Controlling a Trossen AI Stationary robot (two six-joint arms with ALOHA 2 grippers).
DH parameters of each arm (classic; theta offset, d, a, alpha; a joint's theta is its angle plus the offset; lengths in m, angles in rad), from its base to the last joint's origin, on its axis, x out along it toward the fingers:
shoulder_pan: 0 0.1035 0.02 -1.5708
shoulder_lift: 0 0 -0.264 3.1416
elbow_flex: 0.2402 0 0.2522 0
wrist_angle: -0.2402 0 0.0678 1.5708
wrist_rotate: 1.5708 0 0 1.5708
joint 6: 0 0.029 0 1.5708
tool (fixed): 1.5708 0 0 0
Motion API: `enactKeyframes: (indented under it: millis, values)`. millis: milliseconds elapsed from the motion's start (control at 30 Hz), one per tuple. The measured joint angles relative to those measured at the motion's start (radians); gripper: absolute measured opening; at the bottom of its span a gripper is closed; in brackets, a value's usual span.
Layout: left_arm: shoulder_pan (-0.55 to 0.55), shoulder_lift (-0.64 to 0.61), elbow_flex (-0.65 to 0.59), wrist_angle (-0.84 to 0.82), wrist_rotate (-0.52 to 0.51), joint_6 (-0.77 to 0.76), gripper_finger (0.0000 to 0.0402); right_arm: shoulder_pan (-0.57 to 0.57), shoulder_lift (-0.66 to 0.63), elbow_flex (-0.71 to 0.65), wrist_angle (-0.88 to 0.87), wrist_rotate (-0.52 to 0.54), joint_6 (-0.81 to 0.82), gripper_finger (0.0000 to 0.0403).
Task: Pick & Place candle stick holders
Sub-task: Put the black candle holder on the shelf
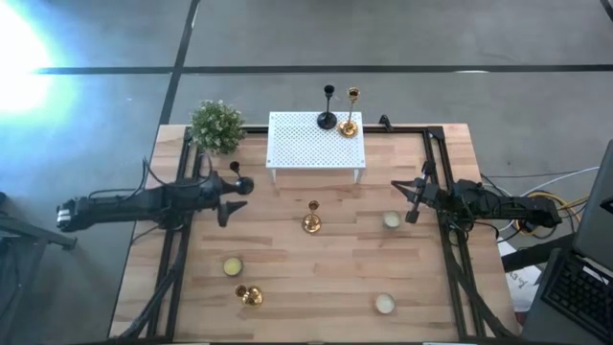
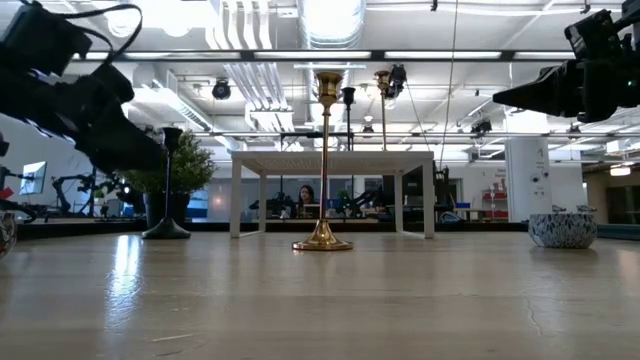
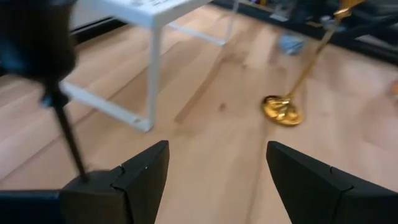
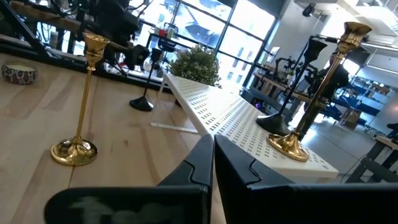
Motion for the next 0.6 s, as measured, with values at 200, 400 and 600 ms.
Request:
enactKeyframes:
  millis: [200,400,600]
  values:
    - [0.000,0.058,-0.001,0.006,-0.102,-0.021,0.0275,0.000,0.000,0.000,0.000,0.000,0.000,0.0009]
    - [0.000,0.087,-0.002,0.006,-0.157,-0.046,0.0275,0.000,0.000,0.000,0.000,0.000,0.000,0.0008]
    - [-0.001,0.106,-0.003,0.013,-0.267,-0.090,0.0275,0.000,0.000,0.000,0.000,0.000,0.000,0.0008]
